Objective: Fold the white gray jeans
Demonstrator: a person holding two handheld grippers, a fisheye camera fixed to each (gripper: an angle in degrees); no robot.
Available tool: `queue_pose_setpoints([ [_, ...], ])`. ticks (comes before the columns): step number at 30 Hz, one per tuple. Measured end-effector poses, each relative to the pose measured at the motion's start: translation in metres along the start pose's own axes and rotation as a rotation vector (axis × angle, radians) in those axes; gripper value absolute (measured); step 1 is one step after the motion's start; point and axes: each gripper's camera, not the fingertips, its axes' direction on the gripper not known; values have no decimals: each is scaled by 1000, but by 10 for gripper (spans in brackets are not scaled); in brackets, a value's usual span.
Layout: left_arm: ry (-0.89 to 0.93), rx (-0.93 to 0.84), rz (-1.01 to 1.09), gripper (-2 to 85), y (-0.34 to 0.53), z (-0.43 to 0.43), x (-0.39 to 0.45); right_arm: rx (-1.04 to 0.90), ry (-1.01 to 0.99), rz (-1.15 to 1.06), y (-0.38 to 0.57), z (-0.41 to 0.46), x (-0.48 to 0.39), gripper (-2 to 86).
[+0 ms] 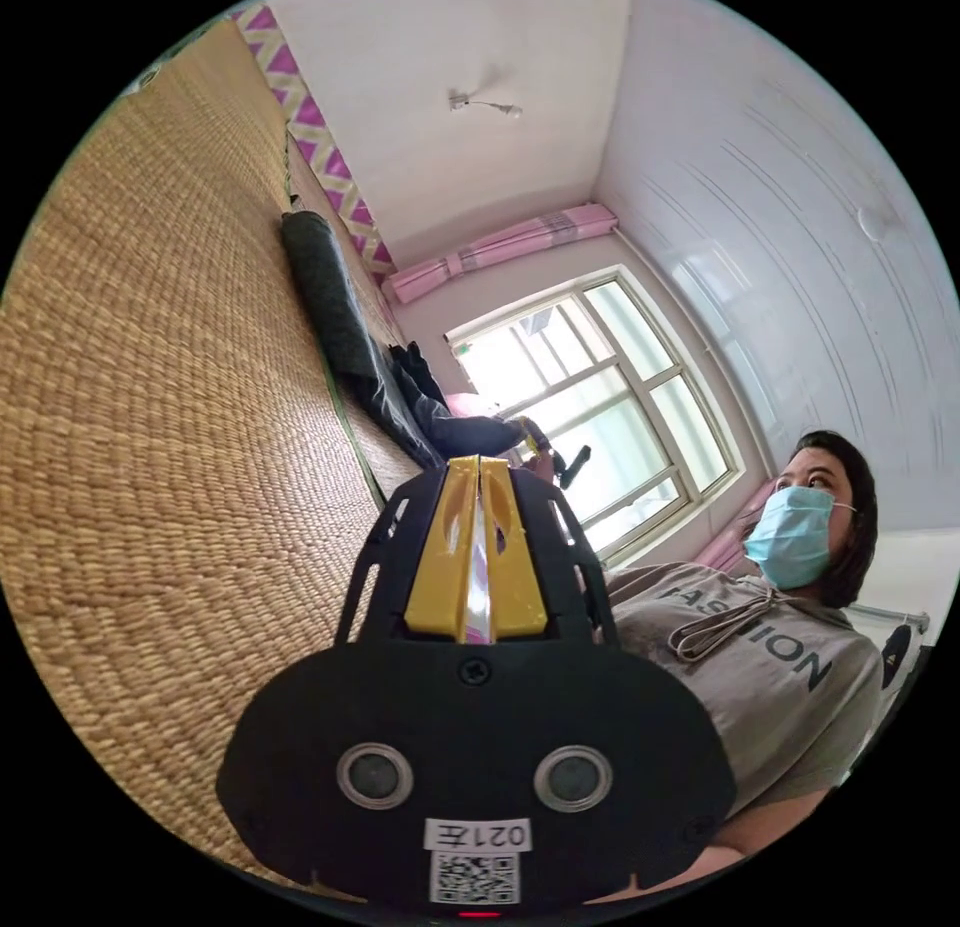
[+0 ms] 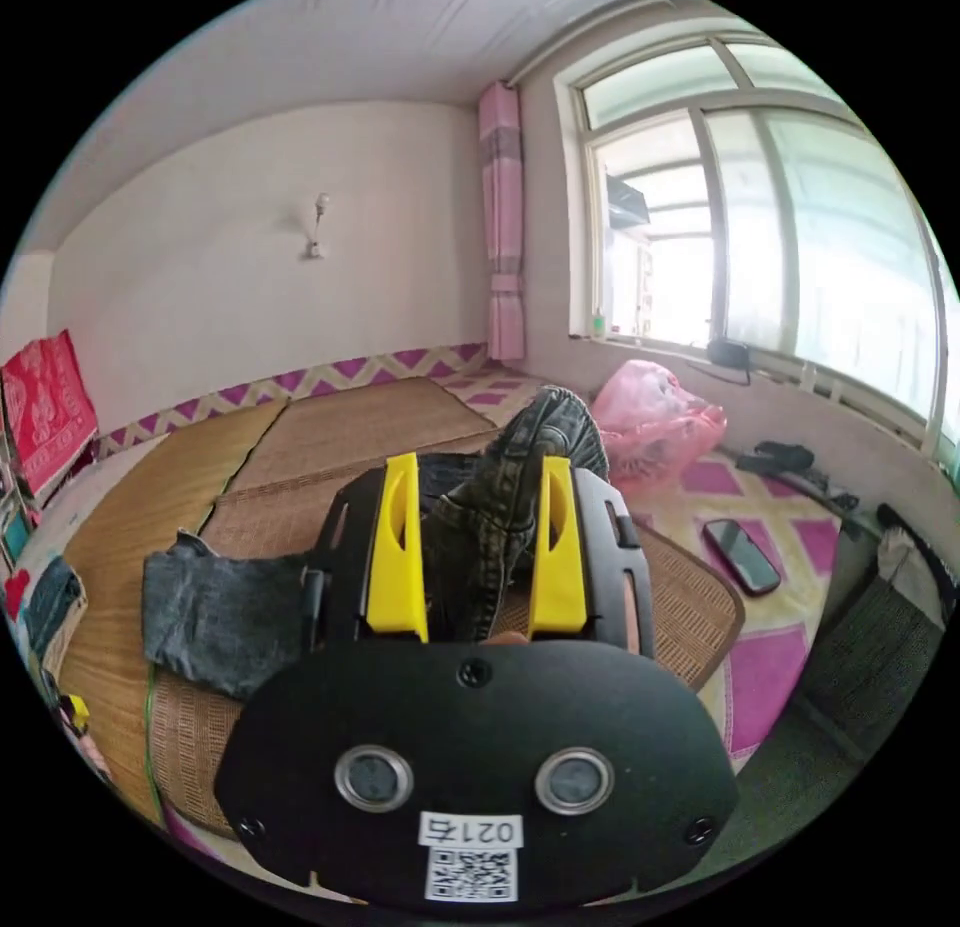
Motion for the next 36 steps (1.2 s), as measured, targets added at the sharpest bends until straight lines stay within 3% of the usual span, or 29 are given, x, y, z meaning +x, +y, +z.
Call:
queue_pose_setpoints([
  [5,43,-27,-5,-10,-4,-2,-9,-177,-27,296,-20,9,79,149],
  [12,94,-7,-33,-9,-3,-16,-23,-91,-384,778,24,-86,121,151],
  [14,95,-7,-31,-9,-2,-19,-25,-16,-443,668,13,-126,80,117],
  [17,91,-11,-28,-9,-1,-23,-27,-54,-610,171,-31,-173,-71,107],
  [19,93,-8,-28,-9,0,-27,-30,-183,-724,-296,-41,-191,-226,105],
  [22,99,-2,-26,-9,1,-33,-34,-263,-687,-803,5,-210,-410,129],
  [25,102,-9,-26,-9,2,-38,-38,-226,-583,-1183,74,-226,-543,139],
  [29,102,-9,-26,-9,4,-47,-44,-84,-357,-1440,137,-232,-642,116],
  [33,99,-4,-25,-8,6,-57,-50,125,-6,-1650,185,-220,-697,31],
  [35,70,-3,-24,-6,7,-61,-51,145,33,-1618,181,-221,-702,23],
  [36,27,1,-21,-3,8,-63,-49,89,-61,-1497,154,-231,-697,20],
])
